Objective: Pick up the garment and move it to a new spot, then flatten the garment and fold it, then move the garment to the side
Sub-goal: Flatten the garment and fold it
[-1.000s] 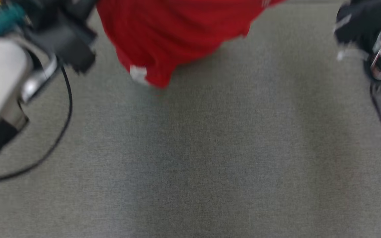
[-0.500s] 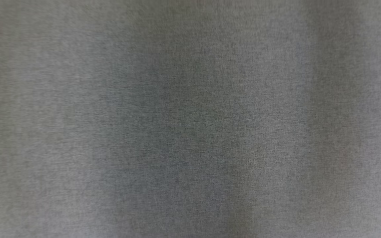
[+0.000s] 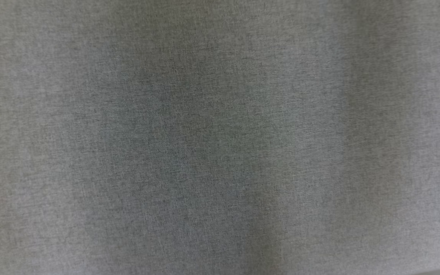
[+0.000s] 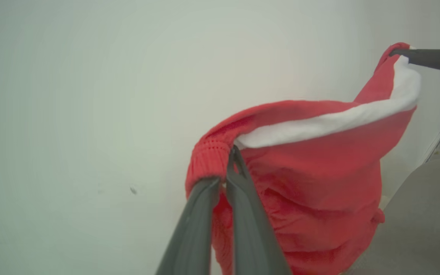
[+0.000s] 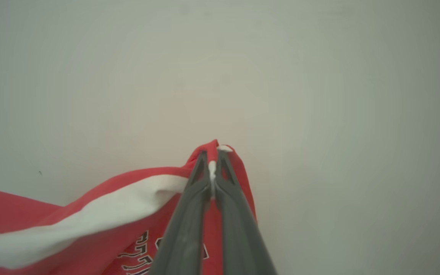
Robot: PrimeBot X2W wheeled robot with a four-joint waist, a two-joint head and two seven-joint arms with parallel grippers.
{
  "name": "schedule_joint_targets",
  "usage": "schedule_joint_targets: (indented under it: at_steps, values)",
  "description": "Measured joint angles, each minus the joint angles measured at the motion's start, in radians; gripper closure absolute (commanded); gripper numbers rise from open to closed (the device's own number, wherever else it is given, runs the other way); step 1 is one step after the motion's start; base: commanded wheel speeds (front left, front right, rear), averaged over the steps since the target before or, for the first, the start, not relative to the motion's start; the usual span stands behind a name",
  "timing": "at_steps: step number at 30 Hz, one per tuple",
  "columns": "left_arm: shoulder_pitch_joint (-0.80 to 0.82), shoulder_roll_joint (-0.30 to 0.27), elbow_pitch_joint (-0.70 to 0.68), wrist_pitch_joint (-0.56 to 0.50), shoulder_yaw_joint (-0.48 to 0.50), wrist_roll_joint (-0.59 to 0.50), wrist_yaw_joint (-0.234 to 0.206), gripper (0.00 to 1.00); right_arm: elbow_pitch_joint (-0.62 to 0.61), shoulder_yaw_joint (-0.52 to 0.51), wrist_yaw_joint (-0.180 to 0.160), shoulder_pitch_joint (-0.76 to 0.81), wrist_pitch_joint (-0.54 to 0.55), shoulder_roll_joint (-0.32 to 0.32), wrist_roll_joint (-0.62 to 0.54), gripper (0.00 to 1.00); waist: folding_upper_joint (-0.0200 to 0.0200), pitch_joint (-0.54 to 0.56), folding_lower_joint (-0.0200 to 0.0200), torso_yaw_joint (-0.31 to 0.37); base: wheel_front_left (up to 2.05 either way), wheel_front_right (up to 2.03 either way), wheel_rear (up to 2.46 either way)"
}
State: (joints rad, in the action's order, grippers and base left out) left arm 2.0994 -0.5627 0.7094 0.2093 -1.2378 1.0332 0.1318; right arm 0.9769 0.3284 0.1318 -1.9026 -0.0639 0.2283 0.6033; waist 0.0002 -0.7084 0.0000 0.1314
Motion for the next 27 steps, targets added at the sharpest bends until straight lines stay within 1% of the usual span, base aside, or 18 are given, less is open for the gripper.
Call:
schedule_joint_targets:
  at_steps: [3, 7, 9, 13, 14, 15, 16, 17, 18, 21, 23, 24, 27]
  values:
    - [-0.023, 0.009, -0.005, 0.021, -0.016, 0.020, 0.000, 1.00, 0.011, 0.021, 0.000, 0.022, -0.021, 0.002, 0.012, 1.00, 0.0000, -0.006, 0.0001, -0.004, 0.00, 0.00, 0.00]
    - [-0.084, 0.003, -0.041, 0.037, -0.030, 0.036, 0.000, 1.00, 0.003, 0.059, 0.000, 0.083, -0.043, 0.009, 0.032, 1.00, -0.0001, 0.012, 0.0000, -0.006, 0.00, 0.00, 0.00]
    - [-0.117, -0.002, -0.067, 0.044, -0.032, 0.062, 0.000, 1.00, -0.016, 0.075, 0.000, 0.117, -0.052, 0.020, 0.049, 1.00, -0.0001, 0.025, -0.0002, -0.007, 0.00, 0.00, 0.00]
    - [-0.223, -0.012, -0.131, 0.050, -0.031, 0.070, 0.000, 1.00, -0.063, 0.125, 0.000, 0.240, -0.066, 0.046, 0.089, 1.00, -0.0001, 0.060, -0.0001, -0.011, 0.00, 0.00, 0.00]
    - [-0.256, -0.014, -0.154, 0.050, -0.016, 0.072, 0.000, 1.00, -0.081, 0.133, 0.000, 0.278, -0.071, 0.050, 0.105, 1.00, -0.0001, 0.071, 0.0000, -0.013, 0.00, 0.00, 0.00]
    - [-0.256, -0.014, -0.154, 0.050, -0.016, 0.072, 0.000, 1.00, -0.081, 0.133, 0.000, 0.278, -0.071, 0.050, 0.105, 1.00, -0.0001, 0.071, 0.0000, -0.013, 0.00, 0.00, 0.00]
    - [-0.322, -0.020, -0.194, 0.053, 0.040, 0.071, 0.000, 1.00, -0.120, 0.154, 0.000, 0.351, -0.077, 0.066, 0.131, 1.00, -0.0001, 0.095, 0.0000, -0.016, 0.00, 0.00, 0.00]
    - [-0.358, -0.026, -0.213, 0.053, 0.060, 0.062, 0.000, 1.00, -0.140, 0.162, 0.000, 0.391, -0.082, 0.072, 0.145, 1.00, -0.0002, 0.108, -0.0001, -0.017, 0.00, 0.00, 0.00]
    - [-0.453, -0.033, -0.252, 0.053, 0.117, 0.051, 0.000, 1.00, -0.179, 0.181, 0.000, 0.471, -0.095, 0.085, 0.155, 1.00, -0.0003, 0.134, -0.0002, -0.019, 0.00, 0.00, 0.00]
    - [-0.602, -0.043, -0.301, 0.053, 0.180, 0.000, 0.000, 1.00, -0.234, 0.199, 0.000, 0.583, -0.104, 0.101, 0.177, 1.00, -0.0003, 0.175, -0.0001, -0.020, 0.00, 0.00, 0.00]
    - [-0.697, -0.043, -0.337, 0.053, 0.234, -0.013, -0.002, 1.00, -0.272, 0.215, 0.000, 0.656, -0.104, 0.114, 0.179, 1.00, -0.0003, 0.203, -0.0002, -0.020, 0.00, 0.00, 0.00]
    - [-0.744, -0.044, -0.356, 0.053, 0.253, -0.040, -0.004, 1.00, -0.292, 0.221, 0.000, 0.693, -0.105, 0.119, 0.184, 1.00, -0.0004, 0.218, -0.0002, -0.020, 0.00, 0.00, 0.00]
    - [-0.885, -0.032, -0.413, 0.053, 0.316, -0.074, -0.011, 1.00, -0.355, 0.227, 0.000, 0.803, -0.105, 0.142, 0.197, 1.00, -0.0004, 0.261, -0.0003, -0.020, 0.00, 0.00, 0.00]
